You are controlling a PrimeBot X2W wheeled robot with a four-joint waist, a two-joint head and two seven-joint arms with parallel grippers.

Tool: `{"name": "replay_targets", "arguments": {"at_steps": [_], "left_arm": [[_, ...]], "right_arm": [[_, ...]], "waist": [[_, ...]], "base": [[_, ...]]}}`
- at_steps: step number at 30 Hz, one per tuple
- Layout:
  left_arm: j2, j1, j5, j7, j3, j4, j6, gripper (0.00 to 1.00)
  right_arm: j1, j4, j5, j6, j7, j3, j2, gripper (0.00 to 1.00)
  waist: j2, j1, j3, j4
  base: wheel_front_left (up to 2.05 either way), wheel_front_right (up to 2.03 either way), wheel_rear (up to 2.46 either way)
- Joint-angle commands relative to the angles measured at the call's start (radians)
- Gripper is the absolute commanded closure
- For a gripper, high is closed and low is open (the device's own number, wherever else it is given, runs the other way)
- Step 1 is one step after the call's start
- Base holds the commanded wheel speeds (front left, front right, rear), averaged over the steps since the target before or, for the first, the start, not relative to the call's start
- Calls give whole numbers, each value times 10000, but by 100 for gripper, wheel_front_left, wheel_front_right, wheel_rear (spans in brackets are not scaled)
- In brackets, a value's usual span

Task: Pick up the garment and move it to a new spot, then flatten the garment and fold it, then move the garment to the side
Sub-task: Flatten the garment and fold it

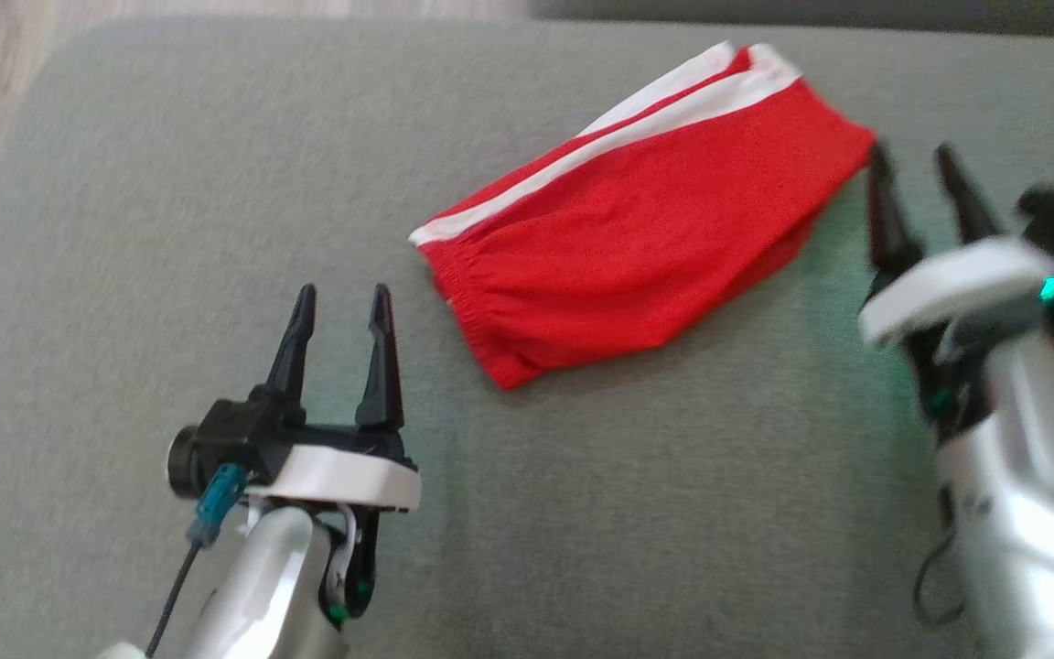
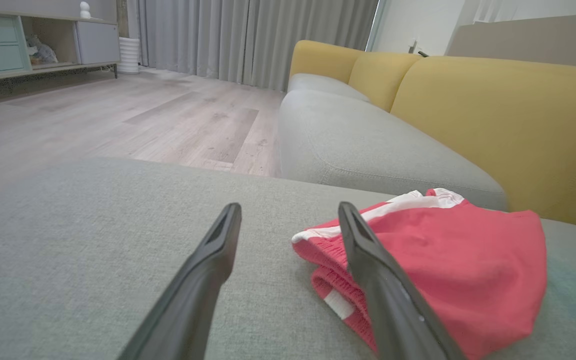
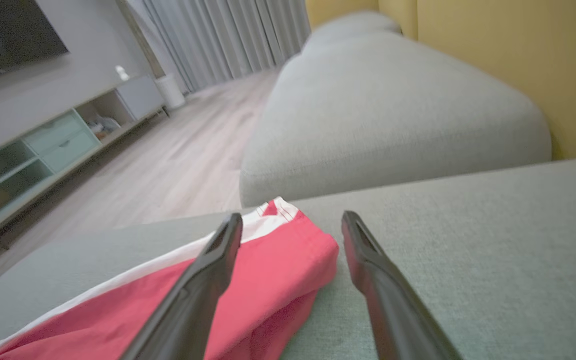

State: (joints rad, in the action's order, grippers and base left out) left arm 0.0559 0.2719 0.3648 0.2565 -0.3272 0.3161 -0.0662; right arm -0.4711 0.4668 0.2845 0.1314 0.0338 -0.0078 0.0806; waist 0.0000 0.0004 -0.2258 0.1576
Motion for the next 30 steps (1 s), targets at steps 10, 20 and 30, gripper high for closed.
{"name": "replay_targets", "arguments": {"at_steps": [10, 20, 30], "left_arm": [[-52, 910, 119, 53, 43, -140, 199, 0], [-55, 865, 298, 53, -70, -127, 10, 0], [-56, 781, 231, 53, -18, 4, -36, 0]], "right_arm": [[-2881, 3143, -666, -7, -1749, -753, 920, 0], [-3699, 4981, -993, -7, -1658, -109, 973, 0], [-3833, 5571, -129, -7, -524, 892, 1223, 100]], "waist": [[0, -4, -1184, 1311], [0, -4, -1302, 1551], [0, -4, -874, 1321]], "base": [[0, 0, 0], [0, 0, 0], [0, 0, 0]]}}
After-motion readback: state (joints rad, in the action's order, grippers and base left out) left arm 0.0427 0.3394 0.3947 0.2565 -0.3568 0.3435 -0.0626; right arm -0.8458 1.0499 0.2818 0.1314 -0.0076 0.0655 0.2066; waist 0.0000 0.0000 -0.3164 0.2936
